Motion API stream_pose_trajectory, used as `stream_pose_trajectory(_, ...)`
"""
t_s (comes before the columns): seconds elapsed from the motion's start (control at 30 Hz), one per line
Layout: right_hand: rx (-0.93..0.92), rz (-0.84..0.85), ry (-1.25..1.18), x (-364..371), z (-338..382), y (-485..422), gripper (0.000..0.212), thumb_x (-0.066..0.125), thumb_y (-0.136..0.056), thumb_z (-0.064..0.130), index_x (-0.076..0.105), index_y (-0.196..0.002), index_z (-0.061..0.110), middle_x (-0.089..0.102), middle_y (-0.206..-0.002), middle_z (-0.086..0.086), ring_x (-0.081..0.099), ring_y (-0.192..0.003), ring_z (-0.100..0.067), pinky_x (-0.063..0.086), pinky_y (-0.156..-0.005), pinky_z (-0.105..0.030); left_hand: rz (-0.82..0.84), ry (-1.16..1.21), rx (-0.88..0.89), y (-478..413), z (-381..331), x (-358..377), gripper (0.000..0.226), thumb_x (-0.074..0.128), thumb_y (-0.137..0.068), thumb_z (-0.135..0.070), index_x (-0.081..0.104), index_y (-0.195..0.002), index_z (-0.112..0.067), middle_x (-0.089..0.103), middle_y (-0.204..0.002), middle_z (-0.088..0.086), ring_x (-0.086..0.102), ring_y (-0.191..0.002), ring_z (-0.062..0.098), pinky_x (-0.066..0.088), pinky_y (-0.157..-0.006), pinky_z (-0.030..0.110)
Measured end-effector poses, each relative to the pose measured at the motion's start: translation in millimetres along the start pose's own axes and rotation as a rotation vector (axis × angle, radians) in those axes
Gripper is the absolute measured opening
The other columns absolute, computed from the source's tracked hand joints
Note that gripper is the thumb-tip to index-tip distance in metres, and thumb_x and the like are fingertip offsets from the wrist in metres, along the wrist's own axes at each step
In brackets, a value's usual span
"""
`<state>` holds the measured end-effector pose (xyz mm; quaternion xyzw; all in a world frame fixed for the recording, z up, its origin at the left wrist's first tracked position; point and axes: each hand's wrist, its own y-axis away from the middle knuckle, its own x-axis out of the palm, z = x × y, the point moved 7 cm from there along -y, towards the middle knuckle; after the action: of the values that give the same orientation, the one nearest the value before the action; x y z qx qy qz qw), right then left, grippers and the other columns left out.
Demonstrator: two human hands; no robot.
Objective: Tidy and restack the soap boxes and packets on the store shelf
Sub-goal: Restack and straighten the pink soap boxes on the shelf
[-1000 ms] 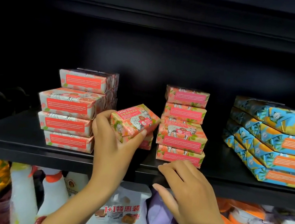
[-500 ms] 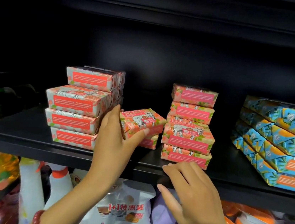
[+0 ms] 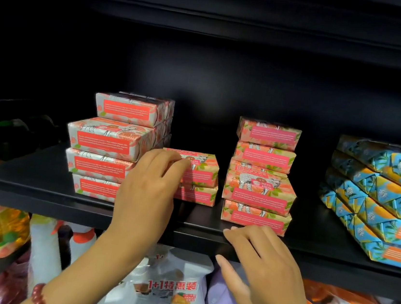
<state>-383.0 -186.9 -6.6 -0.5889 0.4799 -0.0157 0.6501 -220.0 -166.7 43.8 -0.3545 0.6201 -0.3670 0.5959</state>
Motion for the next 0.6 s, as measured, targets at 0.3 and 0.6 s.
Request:
stream_pose_trajectory(0.3,0.031,0.012,-0.026,2.0,-0.6,3.4,0.034,0.071,-0.068,0.033,0.071,-0.097,0.014,0.065,-0.088,0.004,0.054,-0.083,-0.012,0.049,-0.068,-0.022,0.044,0.034,-0.024,-5.9,1.3,6.2,0.046,0.072,-0.059,0.017,0.068,-0.103,0.002,0.066,-0.101,0.019,0.061,-0.094,0.038,0.053,-0.067,0.039)
stream_pose_trajectory(0.6,0.079,-0.047,-0.185,-16.3,-7.2,-4.8,0.031,0.055,-0.084,0.035,0.069,-0.100,0.012,0.063,-0.094,0.003,0.055,-0.089,-0.010,0.048,-0.074,-0.025,-0.015,0.237,0.131,23.2,-5.6,0.0,0.019,0.061,-0.086,-0.015,0.069,-0.097,-0.002,0.065,-0.099,0.010,0.059,-0.093,0.026,0.047,-0.078,0.031)
